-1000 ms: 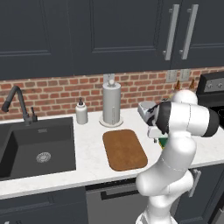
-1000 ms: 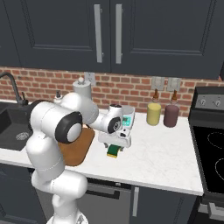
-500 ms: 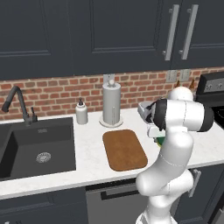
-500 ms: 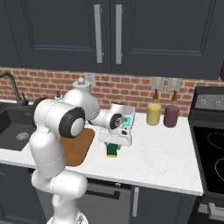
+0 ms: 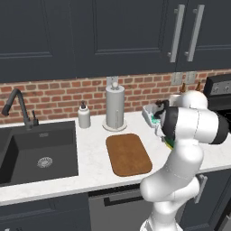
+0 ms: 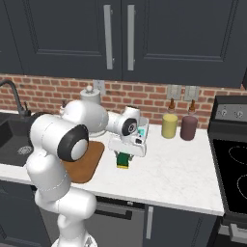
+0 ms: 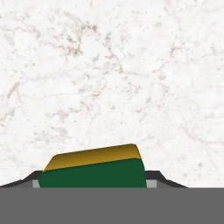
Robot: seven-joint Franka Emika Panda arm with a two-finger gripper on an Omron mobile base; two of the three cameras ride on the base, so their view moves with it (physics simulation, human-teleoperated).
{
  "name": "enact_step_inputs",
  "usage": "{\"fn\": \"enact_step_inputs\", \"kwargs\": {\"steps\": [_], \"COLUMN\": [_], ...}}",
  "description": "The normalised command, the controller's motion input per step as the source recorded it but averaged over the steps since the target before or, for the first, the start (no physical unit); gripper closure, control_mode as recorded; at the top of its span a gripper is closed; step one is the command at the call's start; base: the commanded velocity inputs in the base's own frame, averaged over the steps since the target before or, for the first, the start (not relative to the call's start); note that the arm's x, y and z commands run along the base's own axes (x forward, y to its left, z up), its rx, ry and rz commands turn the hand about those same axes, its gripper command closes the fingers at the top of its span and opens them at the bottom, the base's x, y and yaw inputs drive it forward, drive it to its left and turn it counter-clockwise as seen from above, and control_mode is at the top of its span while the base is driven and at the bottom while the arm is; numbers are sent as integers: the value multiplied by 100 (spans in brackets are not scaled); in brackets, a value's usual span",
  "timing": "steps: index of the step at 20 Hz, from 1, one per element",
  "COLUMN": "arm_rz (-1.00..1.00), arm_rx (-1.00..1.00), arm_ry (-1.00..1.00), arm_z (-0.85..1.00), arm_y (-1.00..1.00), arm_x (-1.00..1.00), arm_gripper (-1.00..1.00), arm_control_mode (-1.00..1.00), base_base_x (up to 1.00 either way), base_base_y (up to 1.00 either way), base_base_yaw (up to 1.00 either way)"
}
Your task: Pick up the sponge from the counter and clean the cutting board by briefly scrubbing or pressing down on the cutting board. Once finished, release the sponge.
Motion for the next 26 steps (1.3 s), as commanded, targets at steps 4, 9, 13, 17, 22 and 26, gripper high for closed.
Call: {"fn": "enact_step_inputs", "kwargs": {"steps": [4, 9, 13, 17, 22, 26], "arm_rz": [0, 0, 0, 0, 0, 0], "arm_rx": [1, 0, 0, 0, 0, 0], "arm_ry": [0, 0, 0, -1, 0, 0], "arm_z": [51, 33, 17, 1, 0, 0], "arm_y": [38, 61, 58, 48, 41, 44], "arm_x": [-2, 0, 0, 0, 4, 12], "arm_gripper": [100, 100, 100, 100, 100, 100], "arm_control_mode": [-100, -100, -100, -100, -100, -100], "base_base_x": [0, 0, 0, 0, 0, 0], "base_base_y": [0, 0, 0, 0, 0, 0], "base_base_yaw": [0, 0, 0, 0, 0, 0]}}
